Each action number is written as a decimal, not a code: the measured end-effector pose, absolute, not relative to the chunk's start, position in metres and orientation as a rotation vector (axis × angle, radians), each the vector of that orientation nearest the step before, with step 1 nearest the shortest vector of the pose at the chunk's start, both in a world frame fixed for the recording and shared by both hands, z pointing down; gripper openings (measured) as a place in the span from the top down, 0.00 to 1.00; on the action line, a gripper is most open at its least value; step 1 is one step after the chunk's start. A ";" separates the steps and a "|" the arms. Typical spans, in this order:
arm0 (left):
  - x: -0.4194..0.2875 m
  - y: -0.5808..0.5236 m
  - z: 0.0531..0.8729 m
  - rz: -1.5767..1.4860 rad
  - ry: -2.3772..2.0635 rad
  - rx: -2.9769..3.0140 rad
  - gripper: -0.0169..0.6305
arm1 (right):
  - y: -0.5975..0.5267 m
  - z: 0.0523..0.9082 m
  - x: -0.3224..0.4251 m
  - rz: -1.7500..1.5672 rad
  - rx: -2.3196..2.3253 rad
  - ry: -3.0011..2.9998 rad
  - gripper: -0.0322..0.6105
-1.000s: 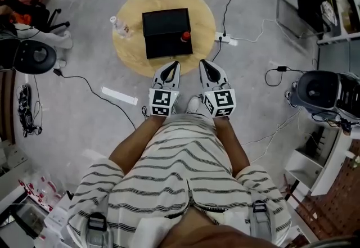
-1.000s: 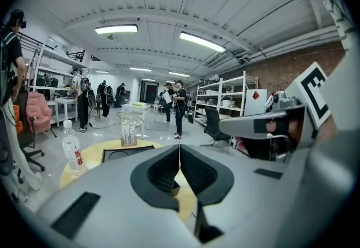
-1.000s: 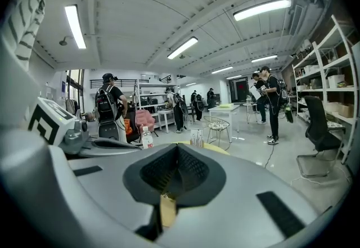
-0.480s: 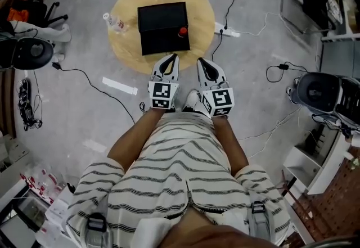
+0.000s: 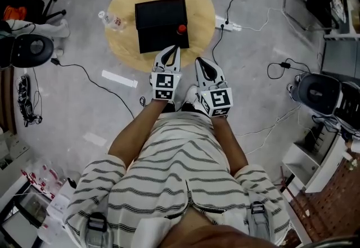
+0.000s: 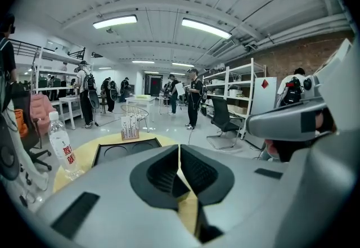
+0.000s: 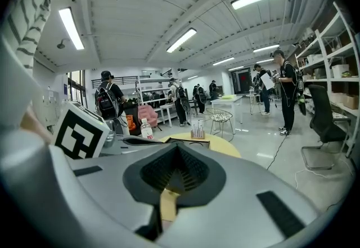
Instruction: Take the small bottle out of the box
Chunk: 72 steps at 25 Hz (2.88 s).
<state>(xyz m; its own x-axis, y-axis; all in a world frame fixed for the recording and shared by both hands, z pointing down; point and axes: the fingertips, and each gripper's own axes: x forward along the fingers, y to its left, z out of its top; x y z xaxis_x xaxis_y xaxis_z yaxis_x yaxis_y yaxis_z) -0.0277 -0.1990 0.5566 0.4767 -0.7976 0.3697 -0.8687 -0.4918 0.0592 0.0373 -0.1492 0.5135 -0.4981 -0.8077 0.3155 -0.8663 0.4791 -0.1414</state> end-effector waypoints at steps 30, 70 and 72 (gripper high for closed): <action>-0.009 -0.263 0.632 0.527 -1.430 2.392 0.79 | -0.139 0.547 0.049 0.510 1.419 -2.459 0.92; -0.002 -0.305 0.697 0.657 -1.413 2.379 0.74 | -0.121 0.569 0.067 0.544 1.418 -2.362 0.92; -0.002 -0.306 0.695 0.651 -1.424 2.395 0.74 | -0.118 0.571 0.066 0.554 1.418 -2.357 0.92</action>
